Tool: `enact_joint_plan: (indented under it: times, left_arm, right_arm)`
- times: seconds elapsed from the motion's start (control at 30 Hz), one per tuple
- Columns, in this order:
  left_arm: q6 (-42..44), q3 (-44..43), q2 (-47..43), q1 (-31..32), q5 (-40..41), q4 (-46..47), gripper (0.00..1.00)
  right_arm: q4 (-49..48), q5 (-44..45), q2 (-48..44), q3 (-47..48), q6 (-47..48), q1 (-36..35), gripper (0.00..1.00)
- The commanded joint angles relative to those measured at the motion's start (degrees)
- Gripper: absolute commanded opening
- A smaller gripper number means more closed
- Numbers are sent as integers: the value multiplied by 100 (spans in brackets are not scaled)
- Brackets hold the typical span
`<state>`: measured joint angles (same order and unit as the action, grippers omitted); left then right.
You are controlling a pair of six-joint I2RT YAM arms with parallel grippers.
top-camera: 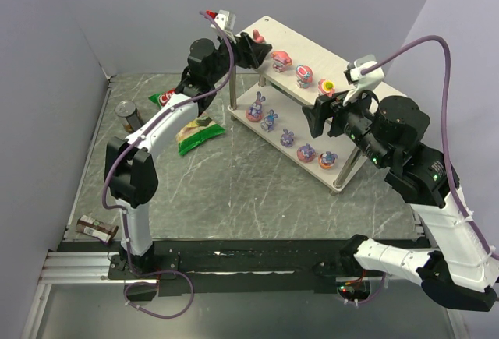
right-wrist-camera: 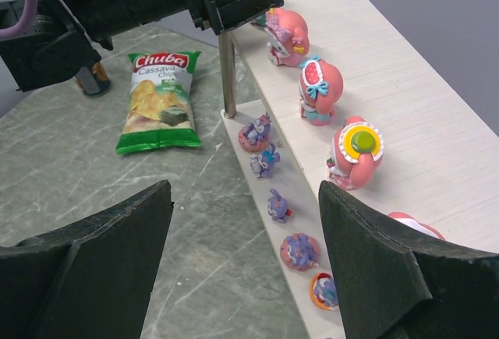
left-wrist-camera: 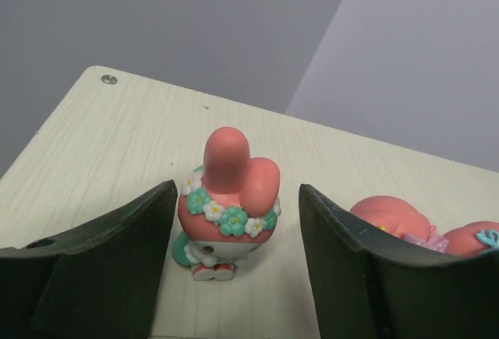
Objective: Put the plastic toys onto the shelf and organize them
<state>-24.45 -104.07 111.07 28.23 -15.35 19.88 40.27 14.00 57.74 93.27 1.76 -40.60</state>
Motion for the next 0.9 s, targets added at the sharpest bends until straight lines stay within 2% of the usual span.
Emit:
enact_joint_plan:
  times: [0.0, 0.17, 0.5, 0.73, 0.8, 0.83, 0.87]
  left_arm:
    - [168, -131, -58, 7, 59, 148, 71]
    - [247, 70, -269, 7, 120, 209, 77]
    - [537, 923, -1077, 7, 296, 218, 79]
    - [687, 1775, -2148, 7, 533, -150, 80]
    - [669, 2135, -2474, 7, 577, -563, 86]
    - [635, 2258, -2841, 7, 682, -712, 96]
    - [599, 2529, -3028, 7, 744, -827, 99]
  right_arm:
    - [7, 234, -87, 76, -123, 43, 82]
    - [174, 235, 27, 182, -167, 87, 83]
    - [227, 103, 36, 200, -448, 228, 83]
    - [192, 68, -43, 112, -571, 272, 83]
    - [104, 24, -104, -2, -598, 281, 83]
    - [60, -54, -131, -37, -607, 289, 84]
    - [-53, -107, -157, -168, -589, 289, 84]
